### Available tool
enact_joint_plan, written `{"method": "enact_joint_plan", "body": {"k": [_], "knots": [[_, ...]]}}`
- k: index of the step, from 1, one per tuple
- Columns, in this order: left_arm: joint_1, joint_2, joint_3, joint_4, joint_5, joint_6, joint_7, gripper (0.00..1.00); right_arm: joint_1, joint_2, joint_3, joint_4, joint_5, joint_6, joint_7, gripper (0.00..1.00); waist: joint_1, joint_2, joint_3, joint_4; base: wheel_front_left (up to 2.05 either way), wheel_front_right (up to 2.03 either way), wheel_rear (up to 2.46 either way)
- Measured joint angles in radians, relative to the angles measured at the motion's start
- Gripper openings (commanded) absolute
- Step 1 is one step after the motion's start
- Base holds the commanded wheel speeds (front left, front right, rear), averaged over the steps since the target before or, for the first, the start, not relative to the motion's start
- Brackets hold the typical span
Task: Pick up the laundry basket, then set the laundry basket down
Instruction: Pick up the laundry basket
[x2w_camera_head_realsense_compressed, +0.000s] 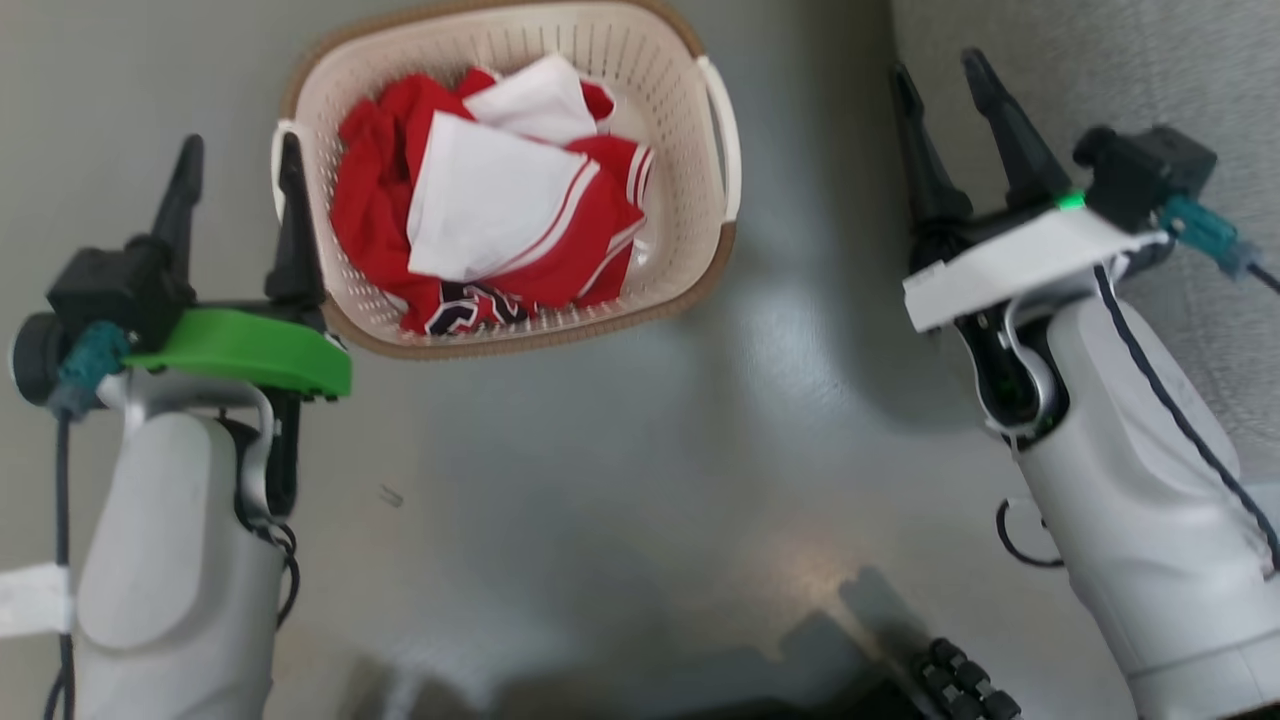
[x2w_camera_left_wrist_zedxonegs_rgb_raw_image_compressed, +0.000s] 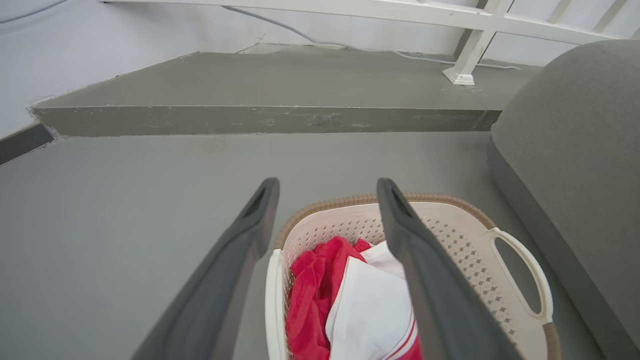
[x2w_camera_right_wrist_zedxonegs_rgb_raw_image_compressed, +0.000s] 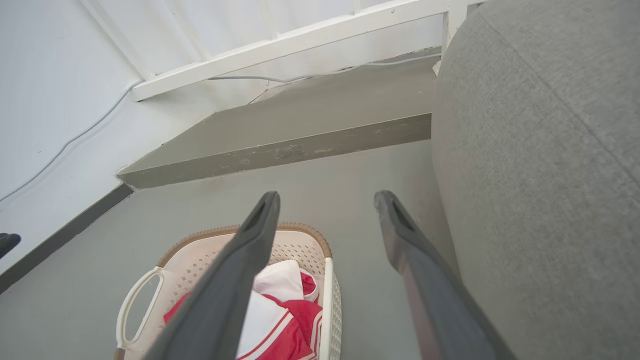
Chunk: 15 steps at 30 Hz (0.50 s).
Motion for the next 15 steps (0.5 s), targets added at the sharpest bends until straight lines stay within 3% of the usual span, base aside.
{"method": "enact_joint_plan", "body": {"k": [15], "knots": [[-0.177,0.001,0.020,0.191,-0.026,-0.002,0.025,1.00,-0.216,0.017,0.029,0.231,-0.001,0.014,0.063,1.00,0.0000,0.0000,0.152,0.031,0.00,0.00,0.00]]}}
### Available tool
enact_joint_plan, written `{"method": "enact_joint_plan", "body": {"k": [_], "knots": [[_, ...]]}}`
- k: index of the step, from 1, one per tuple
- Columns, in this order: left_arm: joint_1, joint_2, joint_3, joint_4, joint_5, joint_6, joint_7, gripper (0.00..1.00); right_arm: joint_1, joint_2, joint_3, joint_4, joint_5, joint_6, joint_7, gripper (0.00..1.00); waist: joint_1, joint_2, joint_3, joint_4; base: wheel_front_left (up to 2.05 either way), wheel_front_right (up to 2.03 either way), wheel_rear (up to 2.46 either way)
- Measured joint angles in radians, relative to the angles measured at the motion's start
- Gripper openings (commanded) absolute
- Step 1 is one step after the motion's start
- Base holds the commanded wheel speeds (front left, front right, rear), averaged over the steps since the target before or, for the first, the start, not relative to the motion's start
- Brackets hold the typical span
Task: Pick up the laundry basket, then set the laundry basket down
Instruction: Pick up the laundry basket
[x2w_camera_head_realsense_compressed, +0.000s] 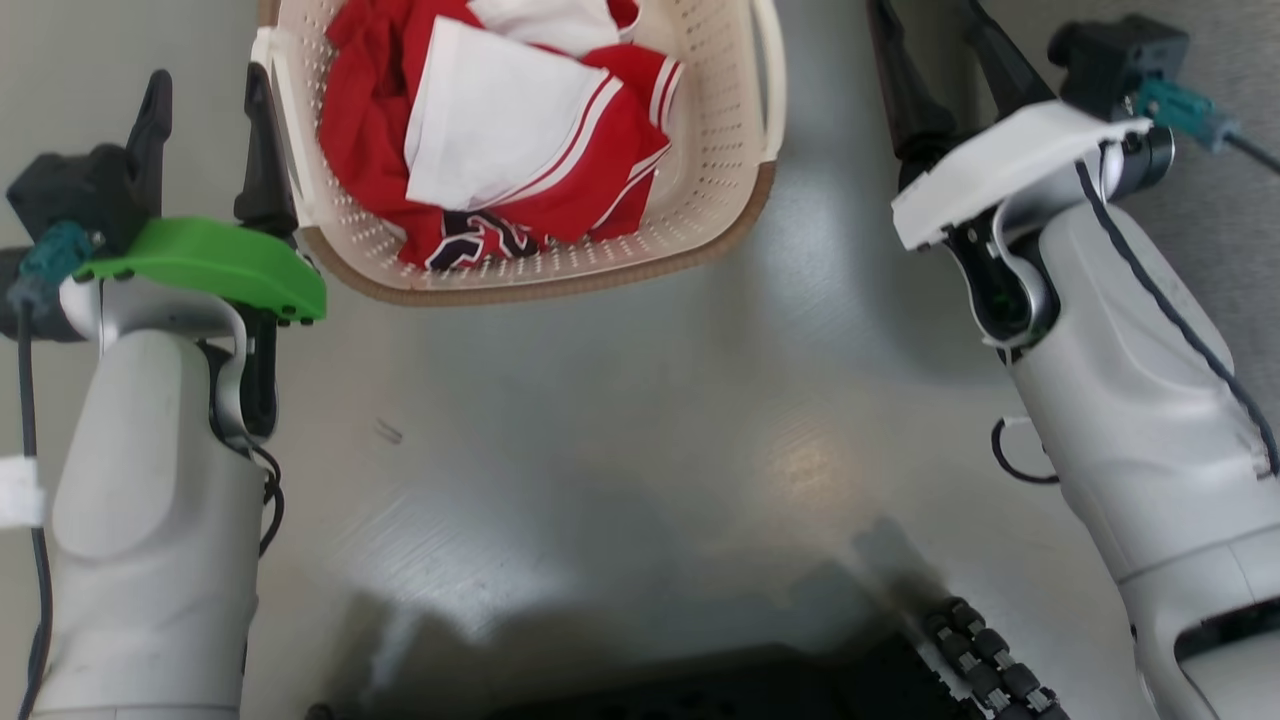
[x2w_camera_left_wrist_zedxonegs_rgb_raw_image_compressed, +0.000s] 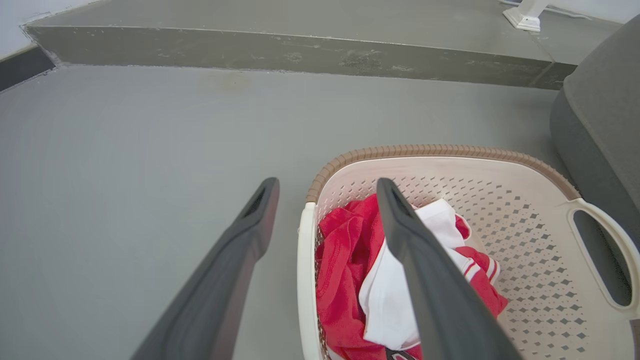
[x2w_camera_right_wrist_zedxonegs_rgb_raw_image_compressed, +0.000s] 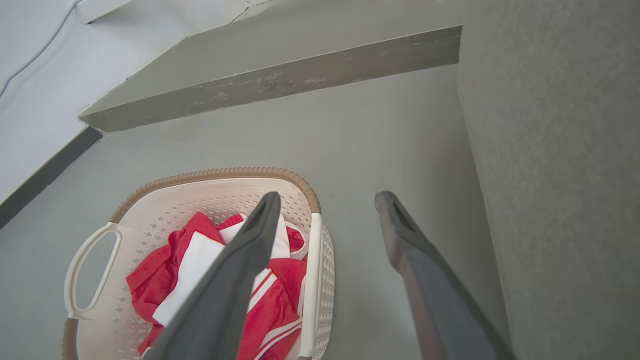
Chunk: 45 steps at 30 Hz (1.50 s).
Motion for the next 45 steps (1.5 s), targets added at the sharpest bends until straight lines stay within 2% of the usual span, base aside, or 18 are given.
{"method": "enact_joint_plan", "body": {"k": [12,29,45], "knots": [[-0.113,-0.001,-0.008,0.166,-0.001,-0.016,0.047,1.00,-0.118,0.024,0.045,0.164,0.015,0.021,0.033,1.00,0.0000,0.0000,0.077,0.027,0.00,0.00,0.00],[-0.243,-0.024,-0.023,0.354,-0.028,-0.033,0.089,1.00,-0.234,0.037,0.101,0.350,0.062,0.030,0.076,1.00,-0.0001,0.0000,0.155,0.038,0.00,0.00,0.00],[-0.318,-0.043,-0.064,0.471,-0.036,-0.057,0.105,1.00,-0.268,0.039,0.167,0.409,0.165,0.039,0.084,1.00,-0.0001,0.0000,0.193,0.060,0.00,0.00,0.00]]}}
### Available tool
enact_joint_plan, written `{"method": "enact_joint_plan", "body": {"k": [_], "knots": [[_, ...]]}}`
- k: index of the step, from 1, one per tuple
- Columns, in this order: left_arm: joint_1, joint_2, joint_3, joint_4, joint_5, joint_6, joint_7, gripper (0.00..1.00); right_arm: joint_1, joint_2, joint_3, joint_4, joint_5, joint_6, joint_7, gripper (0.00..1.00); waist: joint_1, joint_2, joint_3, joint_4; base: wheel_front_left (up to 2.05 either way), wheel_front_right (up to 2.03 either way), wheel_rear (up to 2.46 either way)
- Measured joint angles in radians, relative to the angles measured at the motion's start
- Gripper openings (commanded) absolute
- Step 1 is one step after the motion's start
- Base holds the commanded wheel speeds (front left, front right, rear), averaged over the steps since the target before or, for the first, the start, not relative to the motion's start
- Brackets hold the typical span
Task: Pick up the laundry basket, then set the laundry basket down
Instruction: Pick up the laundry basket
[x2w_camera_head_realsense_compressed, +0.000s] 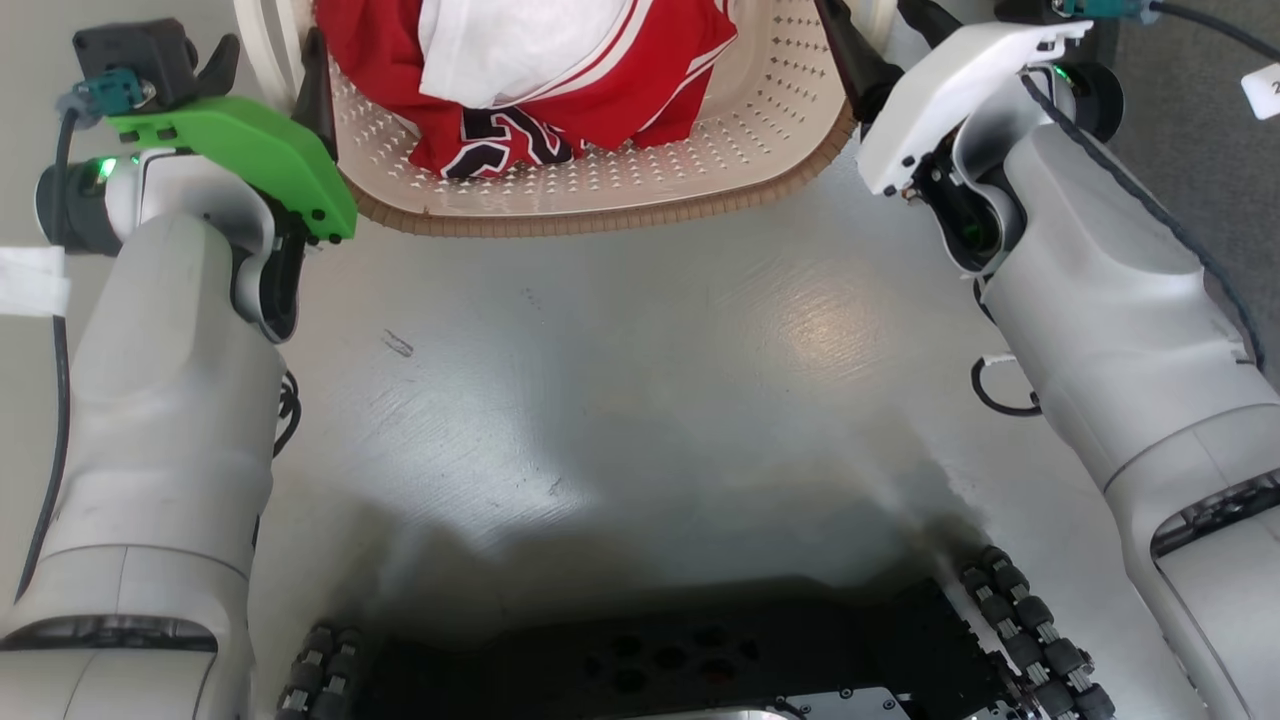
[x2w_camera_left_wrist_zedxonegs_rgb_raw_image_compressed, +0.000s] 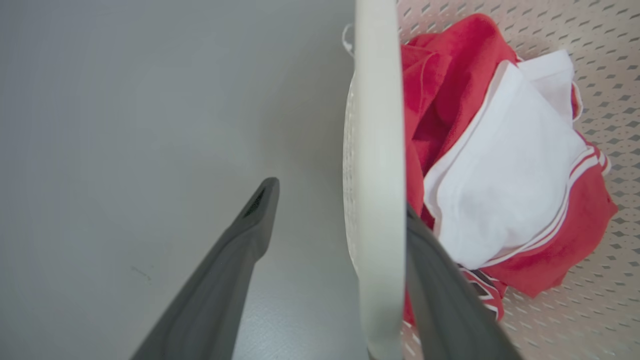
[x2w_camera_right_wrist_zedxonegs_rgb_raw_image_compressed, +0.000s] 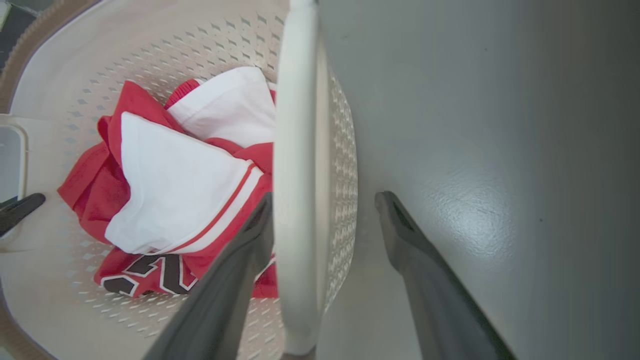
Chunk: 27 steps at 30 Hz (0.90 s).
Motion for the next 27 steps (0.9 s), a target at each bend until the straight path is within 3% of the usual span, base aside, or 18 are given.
{"method": "enact_joint_plan", "body": {"k": [2,4,7,8,9,10,27], "knots": [[-0.008,-0.002,-0.003,0.007,0.000,-0.003,-0.004,1.00,-0.010,0.000,0.010,0.002,0.012,0.000,0.000,1.00,0.0000,0.0000,0.002,0.003,0.00,0.00,0.00],[-0.014,-0.004,-0.005,0.019,0.000,-0.004,-0.009,0.88,-0.019,0.000,0.018,0.003,0.021,0.000,0.000,1.00,0.0000,0.0000,0.005,0.005,0.00,0.00,0.00],[-0.020,-0.006,-0.008,0.036,-0.006,-0.011,-0.013,0.30,-0.026,0.000,0.031,0.012,0.031,0.000,-0.001,0.96,0.0000,0.0000,0.007,0.008,0.00,0.00,0.00],[-0.022,-0.008,-0.009,0.040,-0.009,-0.011,-0.019,0.00,-0.028,0.000,0.035,0.015,0.033,0.000,-0.001,0.41,0.0000,0.0000,0.008,0.008,0.00,0.00,0.00],[-0.025,-0.011,-0.011,0.044,-0.009,-0.012,-0.019,0.00,-0.031,0.000,0.039,0.018,0.038,0.000,-0.001,0.15,0.0000,0.0000,0.008,0.009,0.00,0.00,0.00],[-0.028,-0.014,-0.014,0.047,-0.009,-0.013,-0.022,0.00,-0.032,0.000,0.043,0.021,0.040,0.000,-0.001,0.00,0.0000,0.0000,0.008,0.010,0.00,0.00,0.00],[-0.042,-0.030,-0.037,0.136,-0.018,-0.026,-0.082,0.00,-0.035,0.007,0.113,0.064,0.111,-0.002,-0.033,0.00,0.0000,0.0000,-0.036,0.009,0.00,0.00,0.00]]}}
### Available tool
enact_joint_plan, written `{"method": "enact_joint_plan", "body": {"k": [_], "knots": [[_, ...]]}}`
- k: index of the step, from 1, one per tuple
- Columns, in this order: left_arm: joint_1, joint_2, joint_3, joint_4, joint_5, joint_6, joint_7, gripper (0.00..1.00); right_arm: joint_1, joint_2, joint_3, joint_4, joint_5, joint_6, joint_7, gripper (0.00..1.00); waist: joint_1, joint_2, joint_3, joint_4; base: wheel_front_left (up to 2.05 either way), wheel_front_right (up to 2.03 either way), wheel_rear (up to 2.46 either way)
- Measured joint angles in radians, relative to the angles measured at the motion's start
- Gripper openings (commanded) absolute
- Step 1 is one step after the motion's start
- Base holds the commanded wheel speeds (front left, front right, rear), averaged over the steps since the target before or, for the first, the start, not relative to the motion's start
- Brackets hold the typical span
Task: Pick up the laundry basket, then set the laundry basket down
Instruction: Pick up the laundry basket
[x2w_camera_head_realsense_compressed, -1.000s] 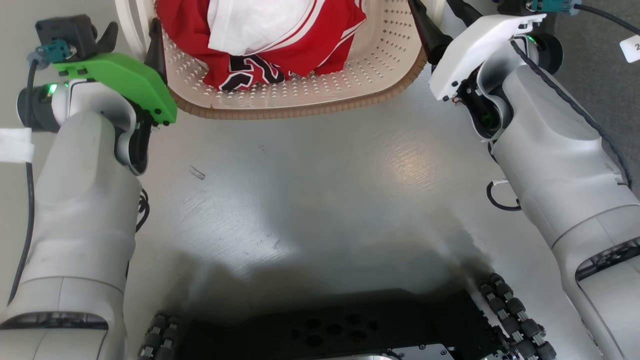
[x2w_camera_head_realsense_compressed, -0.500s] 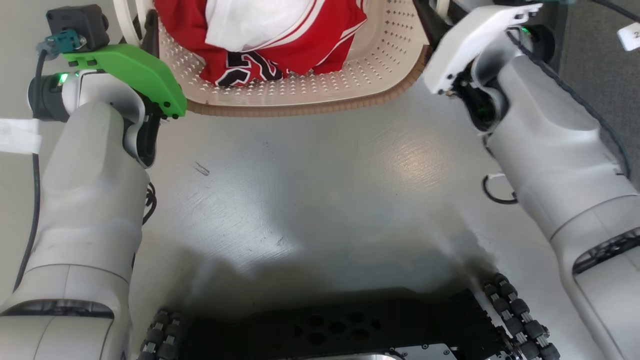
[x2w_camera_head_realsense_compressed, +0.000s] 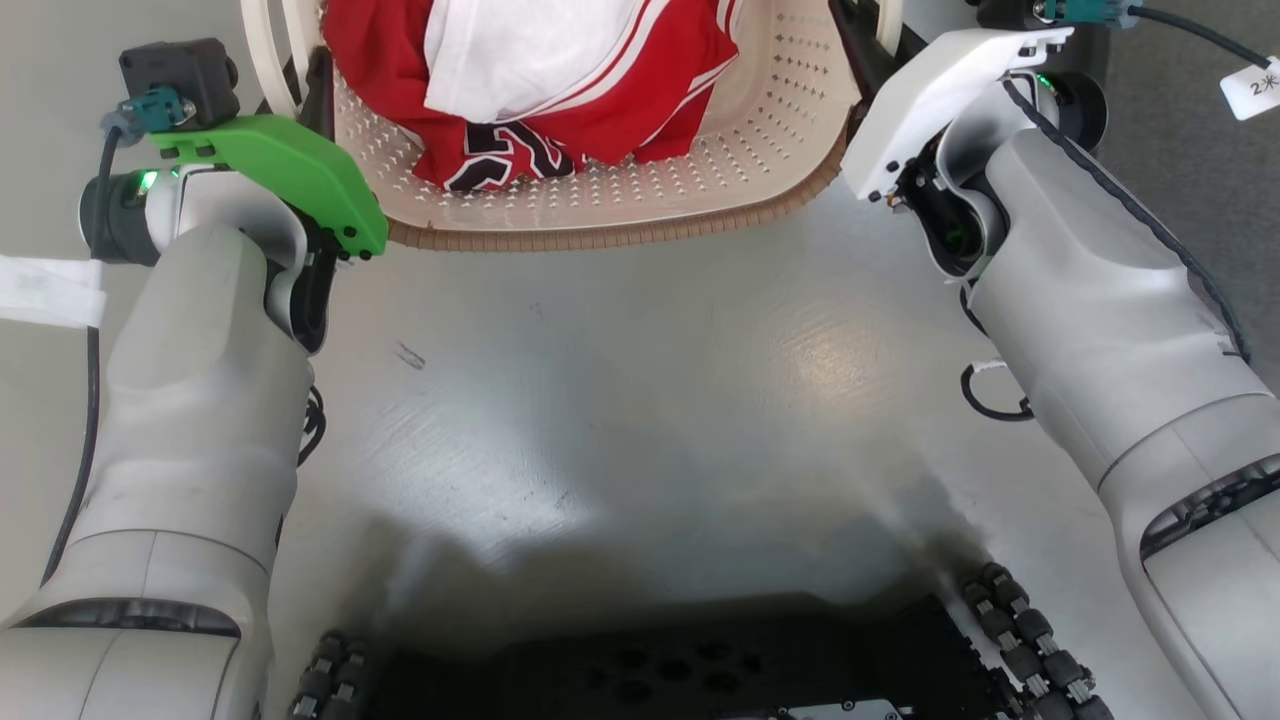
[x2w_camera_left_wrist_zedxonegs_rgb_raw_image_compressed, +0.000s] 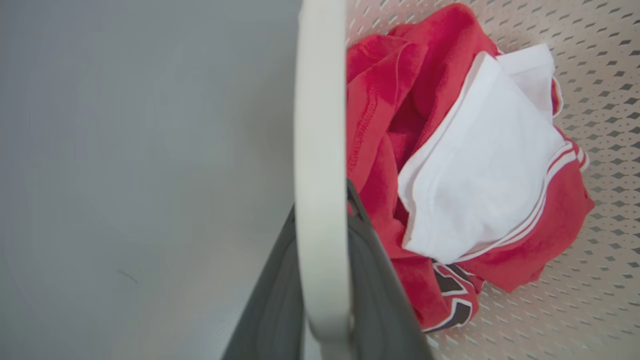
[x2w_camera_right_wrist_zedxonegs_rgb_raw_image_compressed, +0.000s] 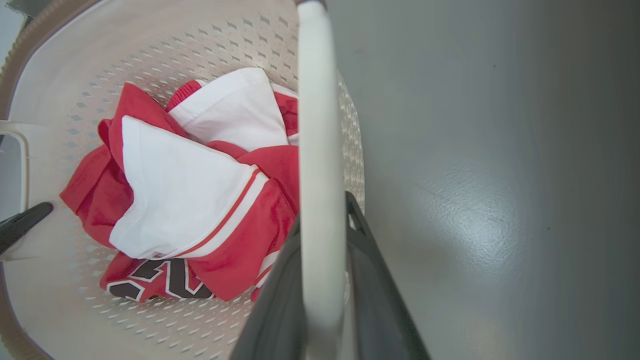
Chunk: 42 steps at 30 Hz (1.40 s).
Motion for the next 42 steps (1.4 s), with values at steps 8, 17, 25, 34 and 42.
{"method": "enact_joint_plan", "body": {"k": [8,17,25,34,42], "knots": [[0.002,-0.002,-0.011,0.046,-0.007,-0.005,-0.016,0.00,0.031,-0.001,0.038,0.010,0.044,0.000,-0.004,0.00,0.0000,0.0000,-0.059,-0.003,0.00,0.00,0.00],[0.055,-0.012,-0.015,0.105,-0.022,-0.012,-0.023,0.00,0.103,0.006,0.073,0.025,0.111,0.000,0.015,0.00,0.0000,0.0000,-0.158,-0.009,0.00,0.00,0.00],[0.112,-0.016,-0.019,0.151,-0.050,-0.014,-0.023,0.00,0.160,0.010,0.118,0.024,0.159,0.000,0.051,0.00,0.0000,0.0000,-0.278,-0.022,0.00,0.00,0.00],[0.185,-0.021,-0.038,0.188,-0.059,-0.017,0.009,0.00,0.238,0.016,0.157,0.041,0.202,0.000,0.107,0.00,-0.0001,0.0000,-0.406,-0.034,0.00,0.00,0.00],[0.261,-0.021,-0.066,0.184,-0.123,-0.018,0.042,0.00,0.299,0.018,0.182,0.047,0.235,-0.001,0.151,0.00,-0.0001,0.0000,-0.520,-0.043,0.00,0.00,0.00]]}}
